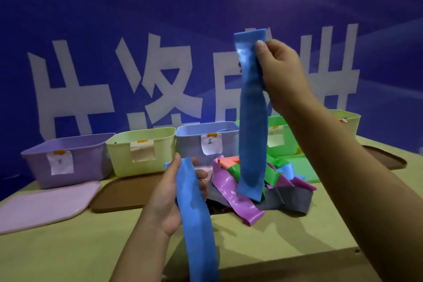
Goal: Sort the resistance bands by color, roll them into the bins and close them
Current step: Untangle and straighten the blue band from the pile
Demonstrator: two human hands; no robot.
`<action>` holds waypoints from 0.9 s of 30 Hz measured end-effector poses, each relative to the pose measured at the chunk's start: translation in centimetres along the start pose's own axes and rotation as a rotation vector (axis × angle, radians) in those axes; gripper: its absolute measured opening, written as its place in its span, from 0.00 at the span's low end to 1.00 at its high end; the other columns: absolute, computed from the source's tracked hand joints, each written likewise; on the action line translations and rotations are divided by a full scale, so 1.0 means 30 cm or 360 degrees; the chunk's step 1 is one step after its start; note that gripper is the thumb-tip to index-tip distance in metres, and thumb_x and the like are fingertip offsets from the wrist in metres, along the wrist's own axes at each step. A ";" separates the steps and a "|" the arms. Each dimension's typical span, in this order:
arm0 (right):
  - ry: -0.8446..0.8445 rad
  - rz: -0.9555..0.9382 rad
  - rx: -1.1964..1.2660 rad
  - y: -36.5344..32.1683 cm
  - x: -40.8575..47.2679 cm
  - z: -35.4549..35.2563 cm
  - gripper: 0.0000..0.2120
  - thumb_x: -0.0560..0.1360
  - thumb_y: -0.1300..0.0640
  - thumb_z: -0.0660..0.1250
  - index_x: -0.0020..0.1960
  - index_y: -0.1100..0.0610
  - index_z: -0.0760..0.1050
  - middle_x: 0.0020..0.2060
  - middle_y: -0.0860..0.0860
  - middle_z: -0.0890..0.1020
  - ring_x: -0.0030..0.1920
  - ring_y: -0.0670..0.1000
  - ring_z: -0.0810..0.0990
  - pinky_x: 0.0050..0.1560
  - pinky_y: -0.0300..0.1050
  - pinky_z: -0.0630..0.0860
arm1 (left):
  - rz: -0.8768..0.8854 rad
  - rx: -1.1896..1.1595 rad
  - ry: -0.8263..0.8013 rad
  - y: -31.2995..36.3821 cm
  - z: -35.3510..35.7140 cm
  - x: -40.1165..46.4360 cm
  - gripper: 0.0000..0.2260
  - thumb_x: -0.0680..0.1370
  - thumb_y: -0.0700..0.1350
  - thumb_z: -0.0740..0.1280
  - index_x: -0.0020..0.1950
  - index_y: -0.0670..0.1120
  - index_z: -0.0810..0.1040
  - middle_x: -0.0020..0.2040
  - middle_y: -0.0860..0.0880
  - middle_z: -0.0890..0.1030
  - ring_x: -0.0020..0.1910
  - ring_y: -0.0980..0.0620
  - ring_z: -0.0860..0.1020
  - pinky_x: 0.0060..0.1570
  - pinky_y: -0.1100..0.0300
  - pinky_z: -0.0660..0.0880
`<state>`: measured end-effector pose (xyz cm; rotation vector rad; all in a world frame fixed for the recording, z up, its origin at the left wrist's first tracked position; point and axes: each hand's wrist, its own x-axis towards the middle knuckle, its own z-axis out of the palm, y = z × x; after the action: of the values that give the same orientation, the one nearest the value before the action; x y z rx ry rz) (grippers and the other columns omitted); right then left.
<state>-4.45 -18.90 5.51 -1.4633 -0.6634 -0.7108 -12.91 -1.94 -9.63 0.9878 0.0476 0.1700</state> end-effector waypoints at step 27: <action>-0.0237 0.0552 0.0640 0.125 -0.714 0.139 0.06 0.72 0.58 0.71 0.43 0.59 0.75 0.36 0.53 0.82 0.36 0.46 0.78 0.37 0.38 0.75 | 0.0250 0.0114 -0.0376 -0.029 0.009 -0.212 0.19 0.76 0.50 0.60 0.59 0.40 0.78 0.58 0.41 0.81 0.56 0.44 0.80 0.57 0.50 0.77</action>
<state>-15.09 -14.24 -13.35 -1.2191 -0.6036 -0.1853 -19.05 -3.66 -10.44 1.0779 -0.2420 0.1957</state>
